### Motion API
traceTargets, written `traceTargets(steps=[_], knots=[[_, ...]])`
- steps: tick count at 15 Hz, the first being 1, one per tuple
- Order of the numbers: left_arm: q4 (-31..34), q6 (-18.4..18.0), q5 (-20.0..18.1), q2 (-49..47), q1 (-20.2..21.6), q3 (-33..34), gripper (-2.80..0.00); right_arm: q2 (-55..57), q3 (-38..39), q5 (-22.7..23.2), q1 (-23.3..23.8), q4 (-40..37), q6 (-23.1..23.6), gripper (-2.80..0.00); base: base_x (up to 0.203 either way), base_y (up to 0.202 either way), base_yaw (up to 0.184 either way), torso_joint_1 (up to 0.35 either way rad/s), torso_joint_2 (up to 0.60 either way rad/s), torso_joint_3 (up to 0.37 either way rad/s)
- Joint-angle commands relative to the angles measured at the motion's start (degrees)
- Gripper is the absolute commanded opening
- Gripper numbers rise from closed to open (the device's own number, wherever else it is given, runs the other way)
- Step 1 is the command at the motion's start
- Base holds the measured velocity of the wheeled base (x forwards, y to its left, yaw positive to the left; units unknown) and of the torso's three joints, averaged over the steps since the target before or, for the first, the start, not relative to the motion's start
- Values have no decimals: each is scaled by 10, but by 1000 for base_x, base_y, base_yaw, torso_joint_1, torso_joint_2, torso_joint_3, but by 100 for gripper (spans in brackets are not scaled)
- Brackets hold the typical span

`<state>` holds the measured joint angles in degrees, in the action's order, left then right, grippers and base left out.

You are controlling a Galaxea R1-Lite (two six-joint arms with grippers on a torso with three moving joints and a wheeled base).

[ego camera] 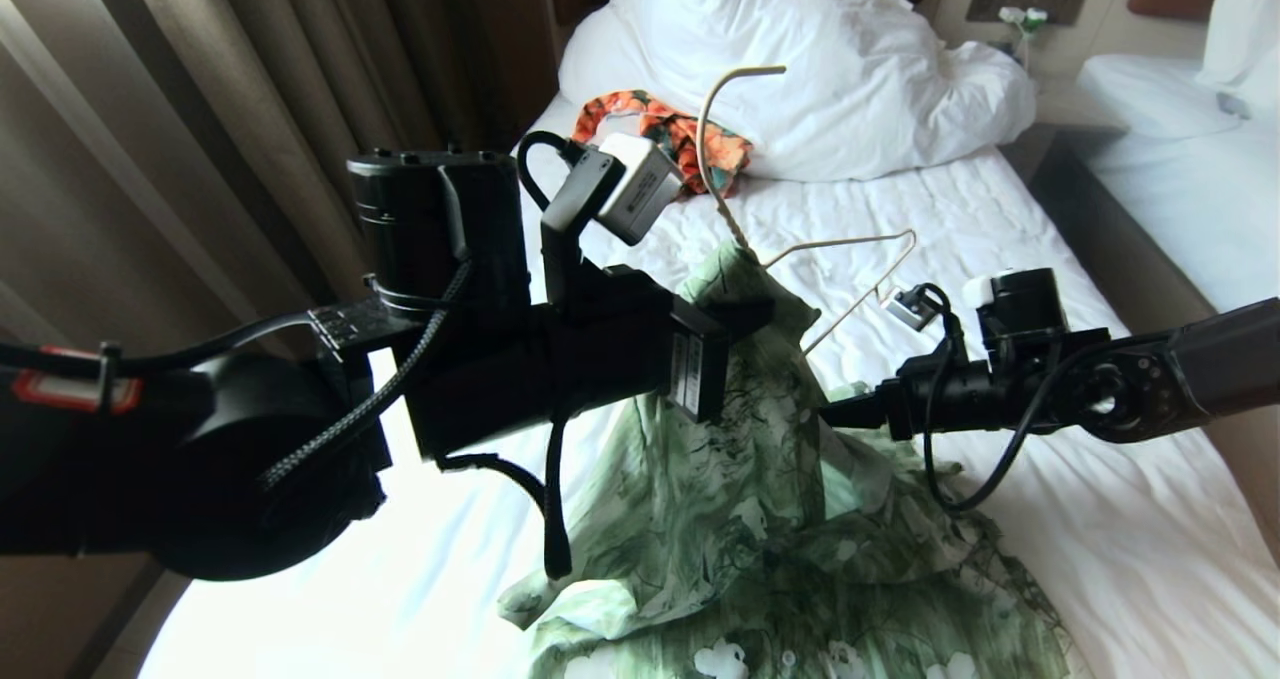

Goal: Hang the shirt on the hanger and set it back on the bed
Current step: Hook the other side of the shirt onto the hanger

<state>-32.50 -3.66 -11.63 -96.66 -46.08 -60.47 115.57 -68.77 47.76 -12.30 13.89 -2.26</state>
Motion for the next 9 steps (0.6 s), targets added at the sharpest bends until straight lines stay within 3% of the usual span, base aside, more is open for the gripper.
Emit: traceTargets(steps=[1, 4, 9], knots=[[-2, 0, 0, 2, 0, 0, -280, 11, -2, 4, -7, 29, -29, 0, 0, 0, 0, 0, 0, 0], [-2, -1, 3, 2, 0, -6, -280, 12, 0, 7, -23, 85, -112, 0, 0, 0, 0, 0, 0, 0], [-1, 0, 4, 2, 0, -11, -280, 14, 7, 7, -27, 82, -115, 0, 0, 0, 0, 0, 0, 0]])
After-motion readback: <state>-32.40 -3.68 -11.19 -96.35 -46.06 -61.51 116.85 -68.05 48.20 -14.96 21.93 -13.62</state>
